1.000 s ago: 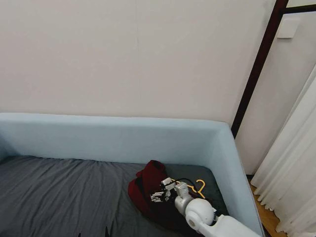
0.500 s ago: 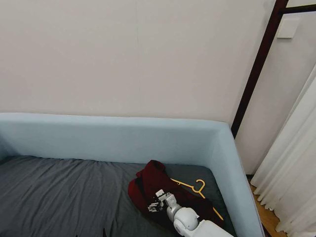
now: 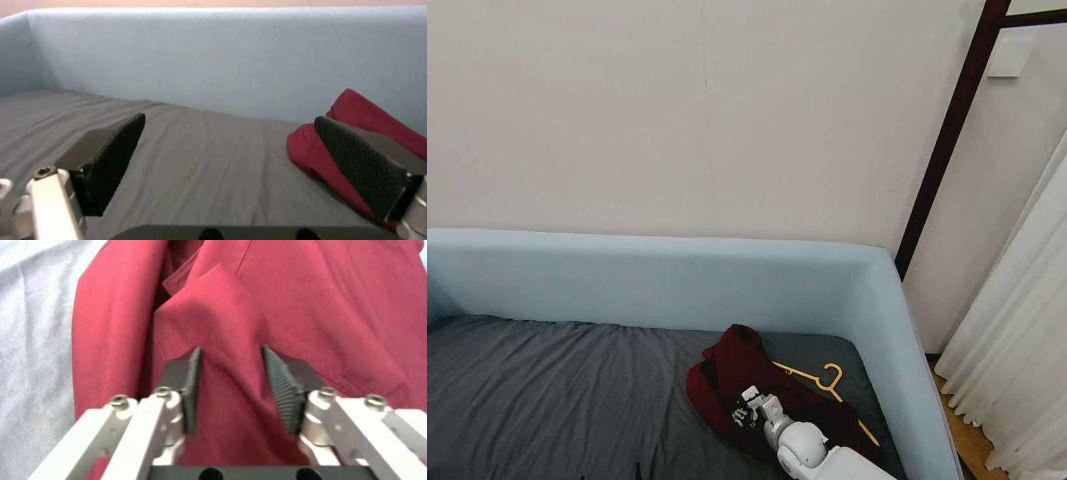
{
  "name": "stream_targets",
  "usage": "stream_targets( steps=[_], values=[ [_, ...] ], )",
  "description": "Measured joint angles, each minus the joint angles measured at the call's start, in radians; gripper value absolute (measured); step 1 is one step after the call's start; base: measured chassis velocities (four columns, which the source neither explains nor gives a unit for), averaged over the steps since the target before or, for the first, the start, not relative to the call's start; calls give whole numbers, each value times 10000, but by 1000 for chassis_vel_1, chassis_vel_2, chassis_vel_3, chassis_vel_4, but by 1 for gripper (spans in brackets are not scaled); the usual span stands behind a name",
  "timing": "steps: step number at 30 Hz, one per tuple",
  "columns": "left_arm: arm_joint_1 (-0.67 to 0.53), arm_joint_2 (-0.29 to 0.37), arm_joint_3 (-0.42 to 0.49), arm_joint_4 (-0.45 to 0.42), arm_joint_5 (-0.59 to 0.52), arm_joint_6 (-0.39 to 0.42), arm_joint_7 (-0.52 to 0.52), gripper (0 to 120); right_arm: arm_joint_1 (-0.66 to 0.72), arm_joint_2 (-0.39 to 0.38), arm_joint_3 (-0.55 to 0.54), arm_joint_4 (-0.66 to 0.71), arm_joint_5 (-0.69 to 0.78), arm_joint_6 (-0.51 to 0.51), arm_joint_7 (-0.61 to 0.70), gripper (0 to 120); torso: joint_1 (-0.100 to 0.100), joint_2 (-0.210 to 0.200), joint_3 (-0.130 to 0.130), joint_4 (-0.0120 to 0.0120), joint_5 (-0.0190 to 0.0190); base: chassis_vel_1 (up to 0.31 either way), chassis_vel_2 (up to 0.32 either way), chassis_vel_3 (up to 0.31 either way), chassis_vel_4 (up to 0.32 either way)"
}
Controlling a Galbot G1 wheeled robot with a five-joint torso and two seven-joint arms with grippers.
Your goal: Pick up the clothes from the sofa and hang them on the clothes hanger.
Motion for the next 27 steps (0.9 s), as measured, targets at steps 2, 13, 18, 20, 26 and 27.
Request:
stream_targets(
  steps=[2, 13, 18, 20, 26, 27],
  values=[
    [-12, -10, 14, 22, -2, 0, 0, 100, 0, -11, -5, 2, 0, 3, 11, 26, 0, 0, 0, 1, 0, 0, 0, 0, 0],
    [-99, 3, 22, 125, -76, -43, -39, 100, 32, -277, -32, 220, 127, 246, 5, 0, 0, 0, 0, 1, 1, 0, 0, 0, 0],
    [-112, 34, 36, 99, -132, -63, 23, 100, 31, -540, -28, 716, 359, 283, -51, 0, 0, 0, 0, 0, 1, 0, 0, 0, 0],
    [-154, 55, 1, 98, -133, -11, -19, 100, 43, -826, -49, 1377, 617, 279, -1, 0, -2, 0, -1, 2, 3, 0, 0, 0, 0],
    [-220, 135, -28, 132, -267, 10, -33, 100, -83, -1696, 162, 3890, 1514, 84, 362, 0, -2, 0, 0, 0, 2, 0, 0, 0, 0],
    [-220, 135, -28, 132, -267, 10, -33, 100, -83, -1696, 162, 3890, 1514, 84, 362, 0, -2, 0, 0, 0, 2, 0, 0, 0, 0]
  ],
)
